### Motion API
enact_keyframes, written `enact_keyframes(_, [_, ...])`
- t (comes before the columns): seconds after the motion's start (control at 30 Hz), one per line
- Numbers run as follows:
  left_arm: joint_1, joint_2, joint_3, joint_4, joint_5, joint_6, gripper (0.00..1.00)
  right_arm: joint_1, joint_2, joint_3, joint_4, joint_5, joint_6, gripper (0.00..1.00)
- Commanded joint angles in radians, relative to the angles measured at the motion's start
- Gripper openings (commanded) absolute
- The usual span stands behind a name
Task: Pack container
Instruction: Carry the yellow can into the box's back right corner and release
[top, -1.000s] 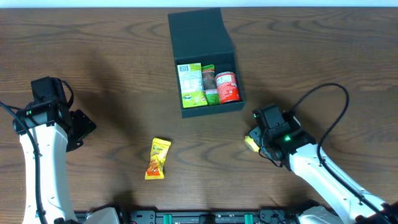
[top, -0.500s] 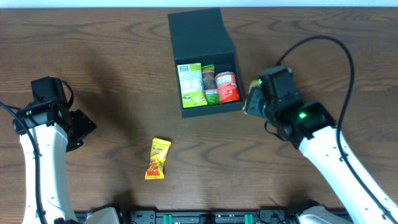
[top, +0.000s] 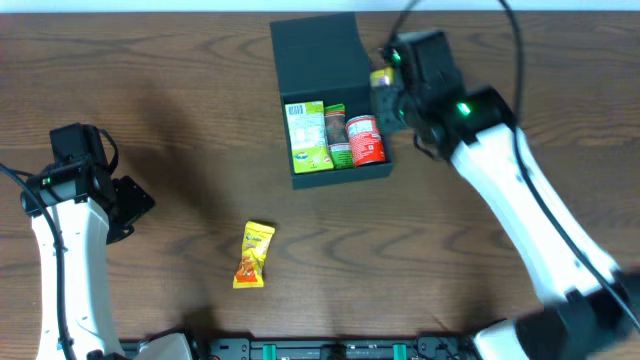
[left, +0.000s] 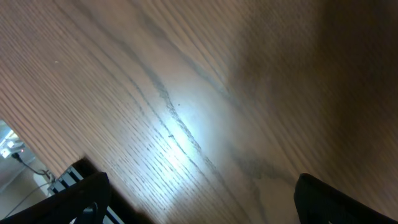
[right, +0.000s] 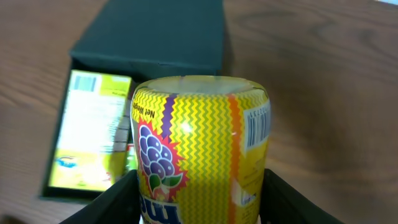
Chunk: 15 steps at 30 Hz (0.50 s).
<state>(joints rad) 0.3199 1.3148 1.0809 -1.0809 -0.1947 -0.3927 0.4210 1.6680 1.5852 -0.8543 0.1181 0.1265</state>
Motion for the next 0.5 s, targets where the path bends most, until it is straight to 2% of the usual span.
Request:
enact_keyframes(0.0, [0.005, 0.005, 0.003, -0.005, -0.018, 0.004, 0.95, -0.008, 0.094, 0.102, -0.029, -0.003, -0.179, 0.53])
enact_keyframes(0.17, [0.005, 0.005, 0.003, -0.005, -0.018, 0.004, 0.95, -0.008, 0.219, 0.193, -0.055, -0.002, -0.332, 0.5])
enact_keyframes(0.47, [0.005, 0.005, 0.003, -0.005, -0.018, 0.004, 0.95, -0.008, 0.331, 0.203, 0.097, -0.014, -0.482, 0.53])
